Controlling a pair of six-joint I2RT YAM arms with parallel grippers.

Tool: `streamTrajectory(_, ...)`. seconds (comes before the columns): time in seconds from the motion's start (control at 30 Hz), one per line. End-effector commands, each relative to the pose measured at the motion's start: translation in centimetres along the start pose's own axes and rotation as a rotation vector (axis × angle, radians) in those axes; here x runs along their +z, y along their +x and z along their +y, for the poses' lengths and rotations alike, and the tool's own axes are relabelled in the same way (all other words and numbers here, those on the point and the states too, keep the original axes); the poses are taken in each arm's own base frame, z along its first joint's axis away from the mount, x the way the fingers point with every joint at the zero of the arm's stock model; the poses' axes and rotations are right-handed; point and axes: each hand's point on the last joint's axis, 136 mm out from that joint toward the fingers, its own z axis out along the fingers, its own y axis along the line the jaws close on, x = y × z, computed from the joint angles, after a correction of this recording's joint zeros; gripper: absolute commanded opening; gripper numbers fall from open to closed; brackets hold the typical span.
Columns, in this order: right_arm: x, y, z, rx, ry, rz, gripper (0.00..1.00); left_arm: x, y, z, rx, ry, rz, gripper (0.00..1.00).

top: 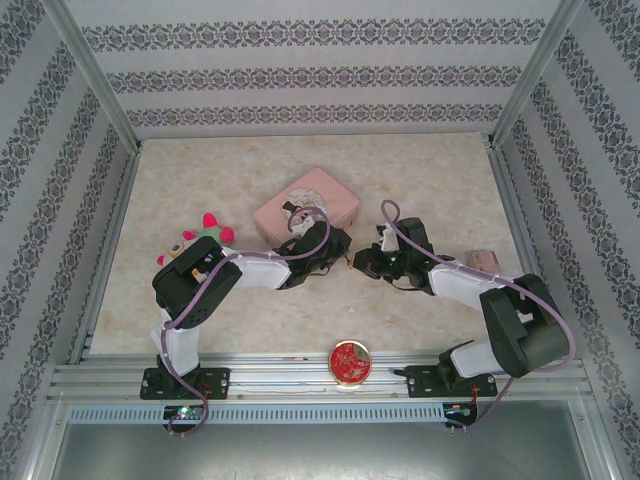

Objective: Unlock a padlock with a key

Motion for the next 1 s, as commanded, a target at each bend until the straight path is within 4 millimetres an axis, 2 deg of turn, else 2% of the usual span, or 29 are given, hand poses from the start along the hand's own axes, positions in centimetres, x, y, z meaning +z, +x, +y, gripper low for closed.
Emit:
streamTrajectory(0.0, -0.8, -2.0, 1.2, -0.039, -0.023, -0.080, 0.00, 0.5, 4.1, 2.7, -0.062, -0.069, 0.170, 0.00)
streamTrajectory(0.23, -1.0, -1.5, 1.3, -0.039, -0.031, -0.070, 0.00, 0.5, 4.0, 2.6, -0.069, -0.066, 0.166, 0.00)
streamTrajectory(0.4, -1.2, -1.1, 0.6, -0.029, -0.014, -0.080, 0.00, 0.5, 3.9, 2.4, -0.071, -0.058, 0.161, 0.00)
streamTrajectory(0.97, 0.4, -1.4, 0.6, -0.006, -0.005, -0.115, 0.00, 0.7, 4.0, 2.3, -0.083, -0.057, 0.163, 0.00)
